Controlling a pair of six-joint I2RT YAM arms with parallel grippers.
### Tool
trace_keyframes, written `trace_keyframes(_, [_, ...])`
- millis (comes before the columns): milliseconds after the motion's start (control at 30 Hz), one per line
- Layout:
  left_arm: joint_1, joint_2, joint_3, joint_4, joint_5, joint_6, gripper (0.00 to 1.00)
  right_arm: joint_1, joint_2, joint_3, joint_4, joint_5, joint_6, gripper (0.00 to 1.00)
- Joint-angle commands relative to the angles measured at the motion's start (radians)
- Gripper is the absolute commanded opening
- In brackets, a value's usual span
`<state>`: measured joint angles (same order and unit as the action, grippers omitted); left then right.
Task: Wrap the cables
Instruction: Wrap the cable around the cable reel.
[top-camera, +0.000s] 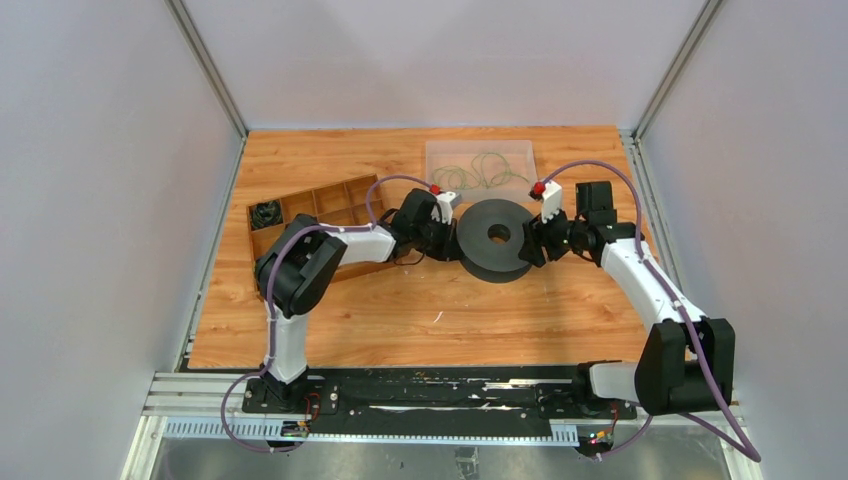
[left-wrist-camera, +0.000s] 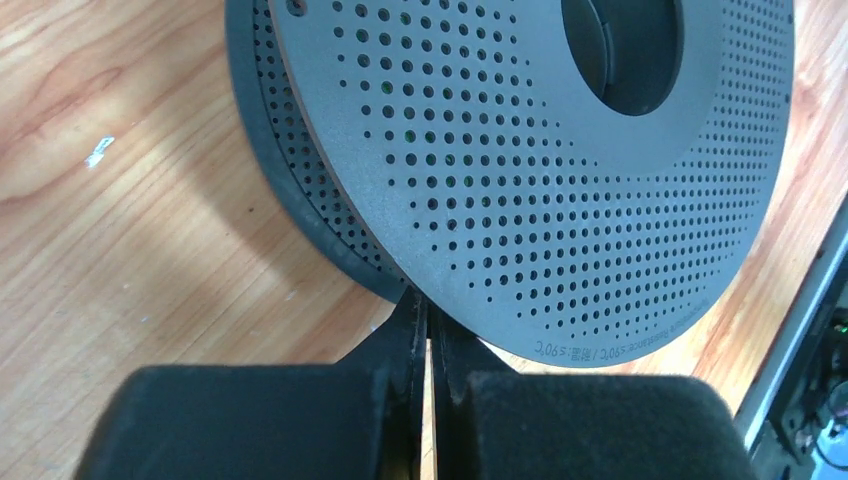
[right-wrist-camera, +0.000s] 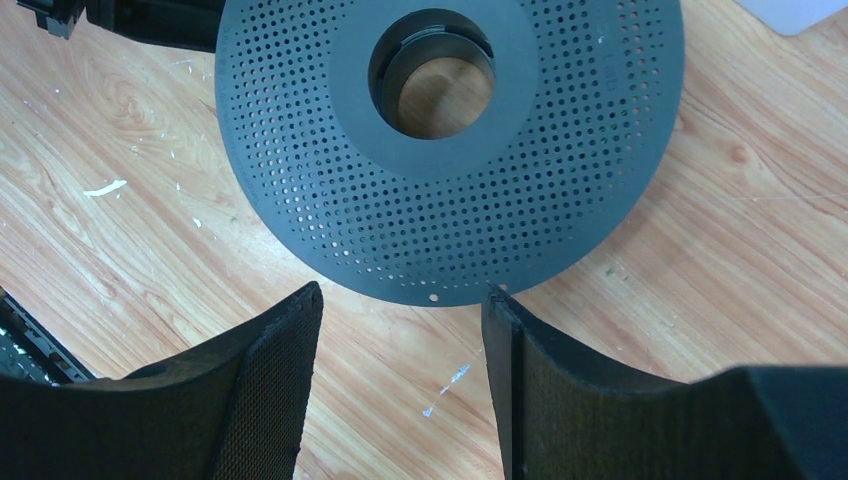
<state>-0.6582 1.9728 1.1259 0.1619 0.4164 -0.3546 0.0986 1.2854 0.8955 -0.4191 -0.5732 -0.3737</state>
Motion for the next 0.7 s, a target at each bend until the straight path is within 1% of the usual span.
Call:
trace_keyframes(0, [-0.019,0.031,-0.024,0.115,0.019,-0.118,0.00,0.015,-0.010,-0.018,0.001,0.013,0.005,0.59])
trace_keyframes(200, [-0.020,0.042,-0.050,0.169,0.019,-0.182,0.00,0.016,-0.018,-0.025,0.002,0.018,0.004,0.59])
trace_keyframes(400, [-0.021,0.050,-0.102,0.237,0.027,-0.254,0.04,0.016,-0.014,-0.022,0.001,0.019,0.002,0.59])
trace_keyframes(667, [-0.029,0.084,-0.112,0.301,0.078,-0.333,0.06,0.016,-0.023,-0.029,0.002,0.025,0.001,0.59])
